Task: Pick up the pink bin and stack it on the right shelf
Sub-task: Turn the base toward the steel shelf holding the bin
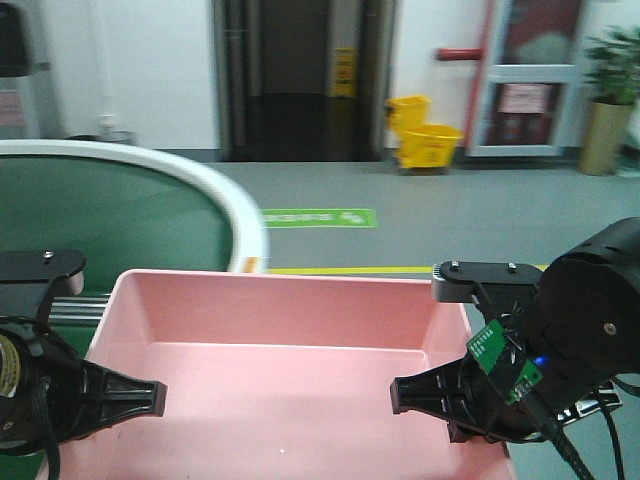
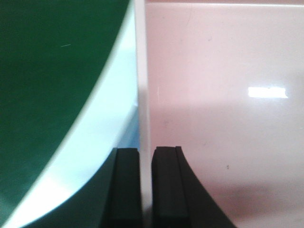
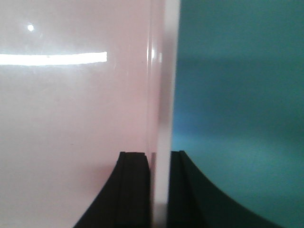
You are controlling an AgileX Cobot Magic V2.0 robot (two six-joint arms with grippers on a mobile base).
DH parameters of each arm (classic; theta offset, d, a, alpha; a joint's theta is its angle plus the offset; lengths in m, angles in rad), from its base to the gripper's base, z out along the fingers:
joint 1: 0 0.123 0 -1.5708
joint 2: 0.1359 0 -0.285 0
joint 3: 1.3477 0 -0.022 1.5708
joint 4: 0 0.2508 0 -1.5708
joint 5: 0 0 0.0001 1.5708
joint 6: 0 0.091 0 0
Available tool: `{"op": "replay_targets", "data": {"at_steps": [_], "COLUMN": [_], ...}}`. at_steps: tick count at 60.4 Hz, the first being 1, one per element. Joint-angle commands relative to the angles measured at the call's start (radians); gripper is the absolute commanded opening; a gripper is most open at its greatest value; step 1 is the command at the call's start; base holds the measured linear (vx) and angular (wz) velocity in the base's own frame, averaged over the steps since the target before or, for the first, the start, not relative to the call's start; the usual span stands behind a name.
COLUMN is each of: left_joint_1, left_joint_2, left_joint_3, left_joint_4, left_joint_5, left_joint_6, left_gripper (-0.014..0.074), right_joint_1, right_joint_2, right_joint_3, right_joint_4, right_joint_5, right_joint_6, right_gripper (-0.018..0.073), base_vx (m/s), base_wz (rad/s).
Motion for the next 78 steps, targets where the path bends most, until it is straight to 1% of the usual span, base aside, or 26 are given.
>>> {"op": "replay_targets", "data": {"at_steps": [1, 25, 38, 56, 78], "left_joint_1": [0.0, 0.0, 0.0, 0.0, 0.0], "left_joint_2": [-0.036, -0.036, -0.036, -0.036, -0.036], "left_joint_3": [-0.032, -0.032, -0.032, -0.032, -0.032], "left_joint_4": [0.056, 0.056, 0.056, 0.056, 0.056], "left_joint_5": [-0.037, -0.035, -0.035, -0.035, -0.035], "left_joint_6": [-0.007, -0.007, -0.007, -0.007, -0.007], "left_gripper": [0.0094, 0.0094, 0.0094, 0.0094, 0.0094], "right_joint_1": [-0.006, -0.006, -0.006, -0.006, -0.006], "right_joint_2": [-0.04, -0.04, -0.04, -0.04, -0.04], "right_joint_3": [-0.026, -0.026, -0.026, -0.026, -0.026], "right_joint_4": [-0.074, -0.074, -0.072, -0.072, -0.072], "right_joint_5": [-0.007, -0.003, -0.001, 0.0, 0.02], "right_joint_6": [-0.01, -0.01, -0.01, -0.01, -0.01], "right_gripper": [0.0049, 0.0049, 0.0049, 0.0049, 0.0049], "base_vx": [-0.07, -0.02, 0.07, 0.16, 0.27], "base_wz": [-0.94, -0.98, -0.75, -0.38, -0.18]}}
